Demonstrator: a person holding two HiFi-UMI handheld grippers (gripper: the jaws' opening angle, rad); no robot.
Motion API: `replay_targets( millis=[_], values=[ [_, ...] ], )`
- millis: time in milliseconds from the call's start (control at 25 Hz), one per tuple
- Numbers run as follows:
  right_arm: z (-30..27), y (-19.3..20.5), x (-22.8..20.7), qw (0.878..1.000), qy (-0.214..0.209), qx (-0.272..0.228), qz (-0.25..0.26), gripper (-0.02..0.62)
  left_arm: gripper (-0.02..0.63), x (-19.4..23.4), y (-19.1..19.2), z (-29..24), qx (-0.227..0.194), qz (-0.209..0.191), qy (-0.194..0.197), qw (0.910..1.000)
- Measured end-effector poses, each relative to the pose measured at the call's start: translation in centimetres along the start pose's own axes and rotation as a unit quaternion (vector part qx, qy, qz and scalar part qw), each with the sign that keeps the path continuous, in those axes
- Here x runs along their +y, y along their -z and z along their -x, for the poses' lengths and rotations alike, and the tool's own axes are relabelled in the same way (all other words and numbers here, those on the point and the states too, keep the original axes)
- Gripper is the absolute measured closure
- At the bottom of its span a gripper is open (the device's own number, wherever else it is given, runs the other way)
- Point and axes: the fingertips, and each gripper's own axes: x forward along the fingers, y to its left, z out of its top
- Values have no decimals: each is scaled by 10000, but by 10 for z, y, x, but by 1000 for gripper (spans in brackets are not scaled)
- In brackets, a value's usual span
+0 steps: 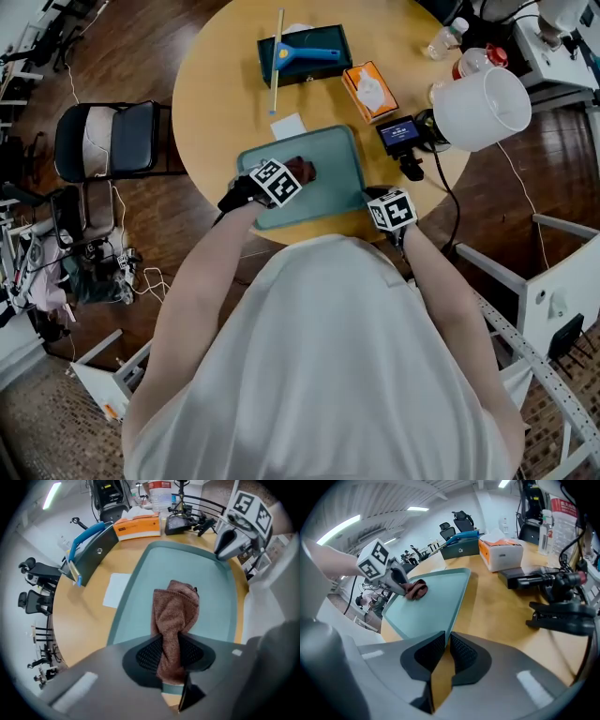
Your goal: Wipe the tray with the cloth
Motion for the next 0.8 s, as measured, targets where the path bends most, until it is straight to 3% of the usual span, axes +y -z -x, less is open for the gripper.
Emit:
replay_targets(
  millis=[160, 280, 520, 640, 800],
  values=[
    [0, 0, 1, 10000, -28, 41, 82, 554, 295, 48, -15, -6, 172, 297, -370, 9987],
    [2, 1, 4, 9998, -48, 119, 124, 552, 293, 60, -17, -9, 317, 448, -582, 9968],
    [3, 1, 1, 9999, -98, 76, 93, 552, 296, 29, -65, -4, -141, 73, -330, 9993],
    [2, 2, 4, 9996, -104, 133, 215, 549, 295, 14, -92, -4, -81, -280, -425, 9987],
    [2, 2, 3, 9996, -104, 120, 240, 548, 297, -2, -100, -2, 34, -708, -467, 9964]
  ],
)
